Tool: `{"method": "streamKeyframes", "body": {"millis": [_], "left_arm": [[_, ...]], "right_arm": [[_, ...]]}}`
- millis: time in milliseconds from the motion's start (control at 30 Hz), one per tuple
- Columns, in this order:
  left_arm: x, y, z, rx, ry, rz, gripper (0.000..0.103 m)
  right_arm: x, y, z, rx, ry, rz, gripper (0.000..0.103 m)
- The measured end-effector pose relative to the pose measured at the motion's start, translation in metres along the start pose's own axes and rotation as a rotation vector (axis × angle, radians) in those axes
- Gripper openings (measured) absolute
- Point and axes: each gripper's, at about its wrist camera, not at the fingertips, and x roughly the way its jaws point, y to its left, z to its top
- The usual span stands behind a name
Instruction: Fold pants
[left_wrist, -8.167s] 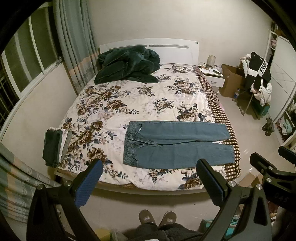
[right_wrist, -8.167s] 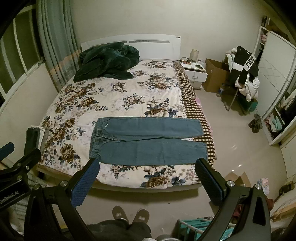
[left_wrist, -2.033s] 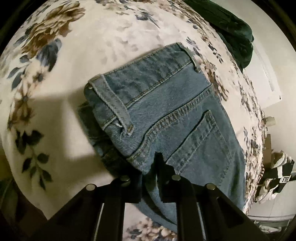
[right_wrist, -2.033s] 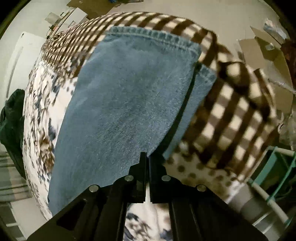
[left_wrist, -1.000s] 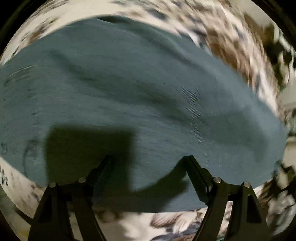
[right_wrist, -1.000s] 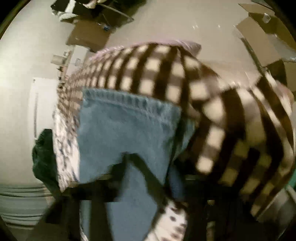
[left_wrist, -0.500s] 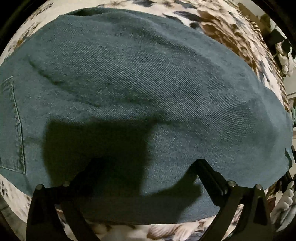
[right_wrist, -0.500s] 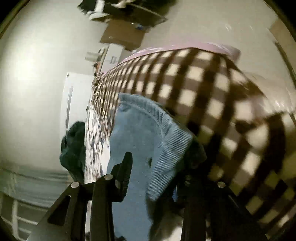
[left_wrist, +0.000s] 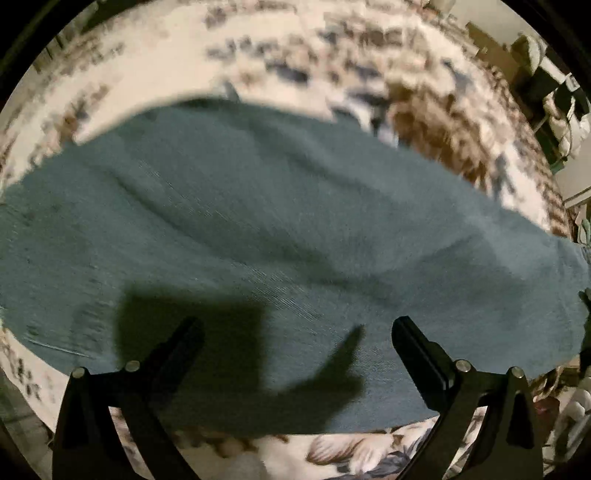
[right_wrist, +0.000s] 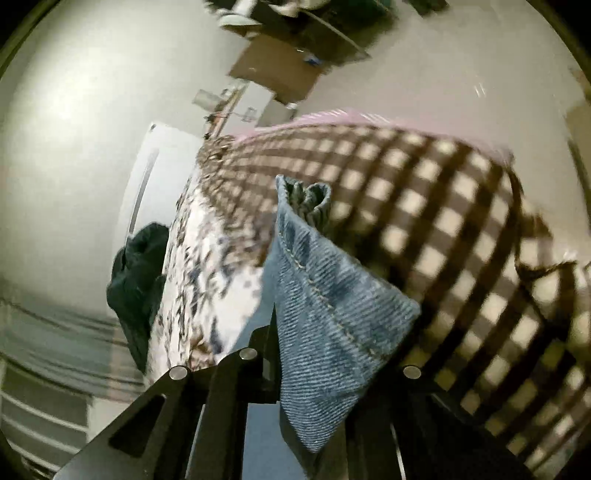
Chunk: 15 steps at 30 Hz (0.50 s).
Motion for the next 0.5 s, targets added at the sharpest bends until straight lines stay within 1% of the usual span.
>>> {"method": "streamKeyframes", "body": {"millis": [33,133,233,267,367,400,500], "left_arm": [[-0.011,0.006,0.003,-0.008,-0.020,0.003,0.103],[-0.037,0.023,0.011,-0.045,-0.063,-0.010,0.103],[-0.065,0.038,-0.007,-0.088,-0.112,-0.022,0.103],[-0.074,0.050,-0.006,-0.102,-0.127,-0.022,0.103],[-0.092,0.082,-0.013,-0.147,-0.153,-0.008,0.103],[-0.089,0.085,-0.011,-0.160,-0.155,-0.005,0.103],[-0.100,0.125,-0.026,-0.206,-0.152,0.005,0.103]], "right_arm": [[-0.011,0.012,-0.003,-0.016,0.001,0.008,0.010],[-0.019,0.061,-0.017,-0.092,0.022,0.029,0.010],[-0.016,0.122,-0.044,-0.193,0.063,0.070,0.010],[-0.013,0.142,-0.054,-0.220,0.080,0.084,0.010],[0.014,0.199,-0.101,-0.299,0.156,0.121,0.009],[0.027,0.216,-0.123,-0.330,0.196,0.130,0.009],[0.063,0.246,-0.183,-0.399,0.293,0.142,0.009]]}}
